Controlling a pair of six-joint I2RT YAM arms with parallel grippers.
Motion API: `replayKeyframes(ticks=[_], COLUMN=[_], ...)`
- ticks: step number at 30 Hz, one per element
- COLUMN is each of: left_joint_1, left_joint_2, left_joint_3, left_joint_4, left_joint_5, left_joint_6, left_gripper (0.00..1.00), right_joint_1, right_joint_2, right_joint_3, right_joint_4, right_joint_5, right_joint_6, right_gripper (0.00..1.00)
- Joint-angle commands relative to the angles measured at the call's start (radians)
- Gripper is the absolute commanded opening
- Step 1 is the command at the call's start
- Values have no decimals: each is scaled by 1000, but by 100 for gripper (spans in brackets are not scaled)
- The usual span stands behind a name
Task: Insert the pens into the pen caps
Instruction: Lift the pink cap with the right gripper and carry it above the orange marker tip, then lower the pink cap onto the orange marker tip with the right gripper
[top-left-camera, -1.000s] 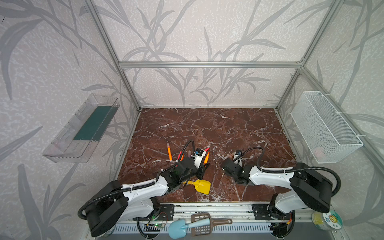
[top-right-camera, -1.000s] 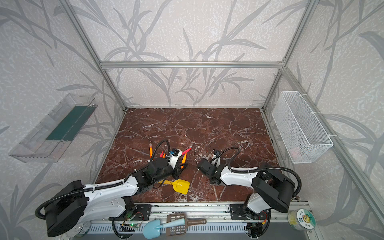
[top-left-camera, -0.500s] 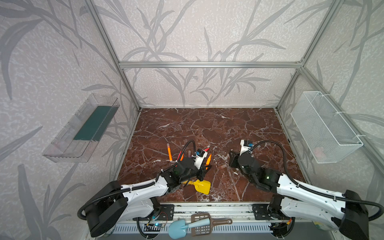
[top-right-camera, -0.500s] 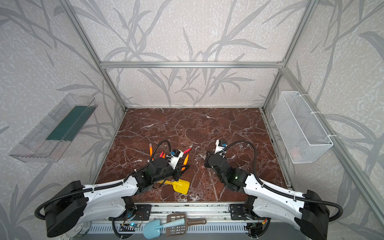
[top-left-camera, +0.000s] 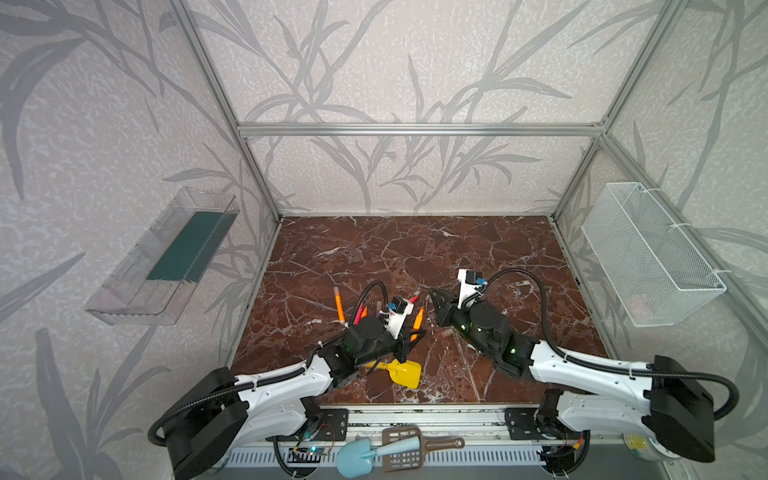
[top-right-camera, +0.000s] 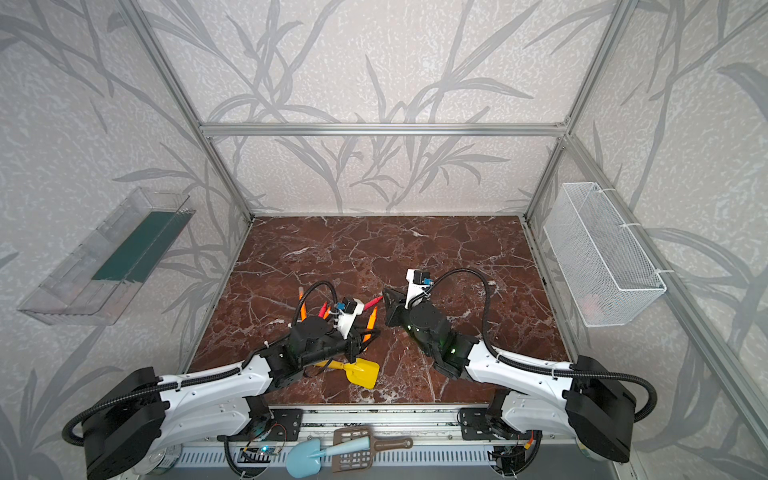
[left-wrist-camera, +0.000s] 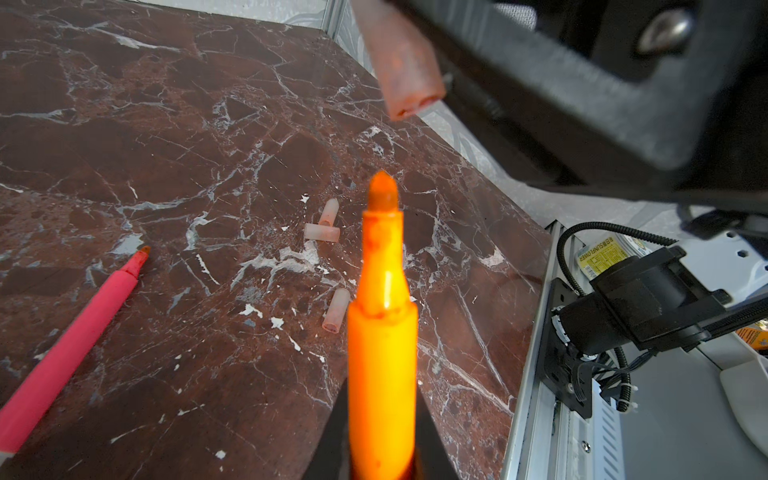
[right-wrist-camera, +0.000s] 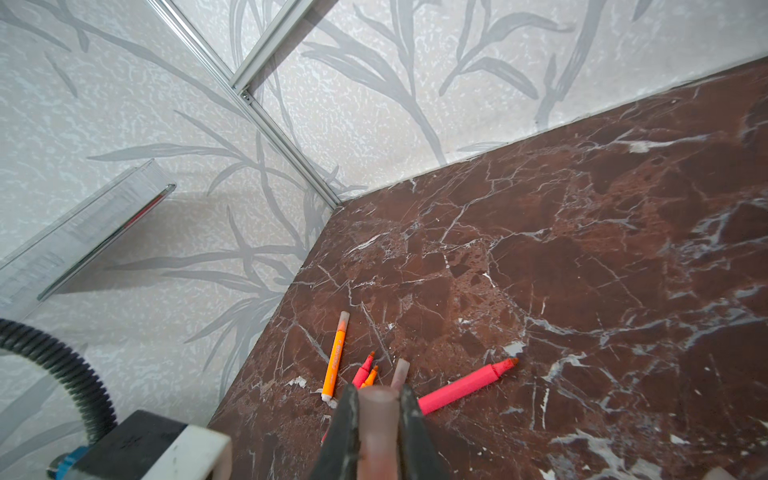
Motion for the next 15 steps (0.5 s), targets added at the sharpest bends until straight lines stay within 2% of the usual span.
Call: replayKeyframes(ticks=[1,15], left_joint_1=[-3,-3], left_joint_2=[-29,-19], left_joint_3=[-17,-16], left_joint_4=[47,54], left_joint_5=[6,19], left_joint_6=[-15,-15], left_gripper=[0,0], right_joint_1=[11,64], right_joint_2=[41,32], right_joint_3=[31,53], right_joint_4=[112,114], right_joint_5=[-22,1], right_joint_6=[5,-20], right_gripper=[0,0])
